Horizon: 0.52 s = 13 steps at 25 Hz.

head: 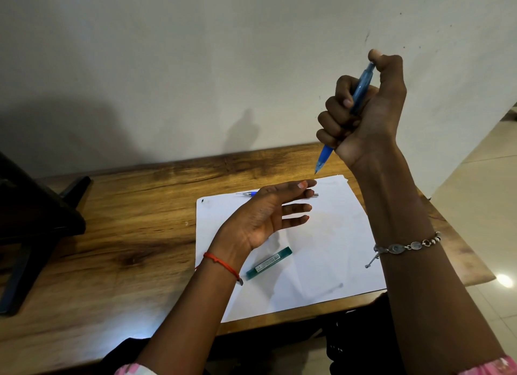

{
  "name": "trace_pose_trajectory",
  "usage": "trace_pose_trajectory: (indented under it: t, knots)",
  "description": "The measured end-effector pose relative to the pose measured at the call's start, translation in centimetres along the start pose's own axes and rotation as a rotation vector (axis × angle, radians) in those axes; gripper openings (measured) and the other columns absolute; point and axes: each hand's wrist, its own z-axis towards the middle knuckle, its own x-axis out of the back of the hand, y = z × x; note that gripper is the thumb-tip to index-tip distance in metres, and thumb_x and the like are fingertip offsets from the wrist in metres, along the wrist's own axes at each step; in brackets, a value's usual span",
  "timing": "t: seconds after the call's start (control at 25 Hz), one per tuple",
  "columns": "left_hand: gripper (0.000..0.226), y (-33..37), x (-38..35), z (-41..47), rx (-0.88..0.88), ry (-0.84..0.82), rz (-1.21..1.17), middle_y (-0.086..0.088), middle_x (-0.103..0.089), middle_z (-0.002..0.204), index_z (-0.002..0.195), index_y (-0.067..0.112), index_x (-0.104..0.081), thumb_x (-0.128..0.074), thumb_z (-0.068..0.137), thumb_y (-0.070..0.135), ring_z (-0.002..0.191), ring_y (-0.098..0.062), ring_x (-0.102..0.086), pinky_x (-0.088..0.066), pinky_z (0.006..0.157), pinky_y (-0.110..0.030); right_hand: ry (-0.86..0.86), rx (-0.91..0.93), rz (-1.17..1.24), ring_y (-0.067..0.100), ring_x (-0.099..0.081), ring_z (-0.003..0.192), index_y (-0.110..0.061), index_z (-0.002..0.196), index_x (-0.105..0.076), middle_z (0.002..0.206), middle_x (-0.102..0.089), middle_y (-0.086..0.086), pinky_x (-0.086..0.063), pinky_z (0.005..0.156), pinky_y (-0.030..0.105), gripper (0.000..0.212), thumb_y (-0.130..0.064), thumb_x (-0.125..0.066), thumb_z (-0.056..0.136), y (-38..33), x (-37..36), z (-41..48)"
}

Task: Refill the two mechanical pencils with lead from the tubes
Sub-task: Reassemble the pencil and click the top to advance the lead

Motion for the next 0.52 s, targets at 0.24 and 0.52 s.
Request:
trace_pose_trajectory:
  t: [0.24, 0.52]
  knots:
    - [0.02, 0.1, -0.05, -0.01, -0.013, -0.032, -0.024, 0.011, -0.069, 0.078, 0.097, 0.023, -0.069, -0.051, 0.091, 0.019, 0.068, -0.006, -0.064, -0.055, 0.069, -0.023, 0.022, 0.023, 0.021, 0.013, -0.005, 0.04, -0.014, 0.047, -0.027, 0.038, -0.013, -0.005, -0.007, 0.045, 0.021, 0.056, -0.05, -0.028, 0.089, 0.04, 0.18, 0.05]
    - [0.027, 0.4, -0.08, -0.16, -0.039, -0.07, -0.053, 0.011, -0.072, 0.089, 0.096, 0.024, -0.069, -0.046, 0.093, 0.01, 0.076, -0.007, -0.067, -0.057, 0.072, -0.025, 0.027, 0.033, 0.068, 0.012, -0.007, 0.039, -0.013, 0.049, -0.029, 0.038, -0.015, -0.005, -0.009, 0.045, 0.02, 0.057, -0.052, -0.027, 0.09, 0.28, 0.74, 0.32]
